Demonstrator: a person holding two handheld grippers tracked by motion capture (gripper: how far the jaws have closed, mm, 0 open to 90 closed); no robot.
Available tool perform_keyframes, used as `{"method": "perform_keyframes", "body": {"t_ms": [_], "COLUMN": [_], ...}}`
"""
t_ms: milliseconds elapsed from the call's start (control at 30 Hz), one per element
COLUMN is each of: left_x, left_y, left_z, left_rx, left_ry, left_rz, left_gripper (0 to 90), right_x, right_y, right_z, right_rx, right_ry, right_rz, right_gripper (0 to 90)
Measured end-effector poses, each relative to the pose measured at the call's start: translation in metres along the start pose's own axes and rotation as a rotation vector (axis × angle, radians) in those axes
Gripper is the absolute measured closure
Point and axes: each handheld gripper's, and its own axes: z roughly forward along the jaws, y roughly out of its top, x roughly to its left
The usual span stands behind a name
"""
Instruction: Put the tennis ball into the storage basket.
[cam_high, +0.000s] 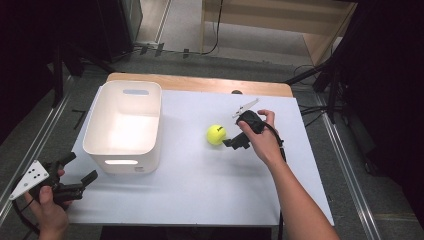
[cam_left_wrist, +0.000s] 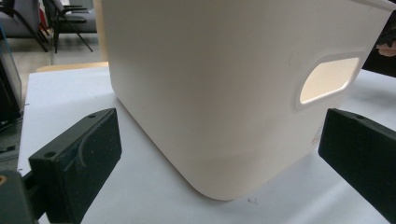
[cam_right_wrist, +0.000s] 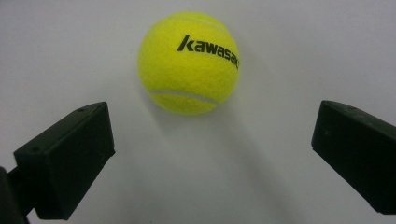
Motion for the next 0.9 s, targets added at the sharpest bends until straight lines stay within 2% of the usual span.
{"method": "perform_keyframes", "body": {"t_ms": [400,567,900], "left_x": [0.001,0.001,0.001], "left_y": [0.000,0.000,0.000], "left_z": [0.000,0.000,-0.001], "left_rx": [0.001,0.001,0.002], "left_ry": [-0.005,-0.006,-0.007], "left_rz": [0.000,0.000,0.000], "left_gripper": [0.0,0.0,0.0], "right_x": [-0.001,0.002,0.007], "right_y": [0.009,0.014,0.028], "right_z": [0.001,0.006,0.011], "right_rx": [0.014,0.037,0.041], "right_ry": [0.012,0.020,0.031], "right_rz": [-0.008,-0.020,-0.044], "right_gripper": [0.0,0.0,0.0]}}
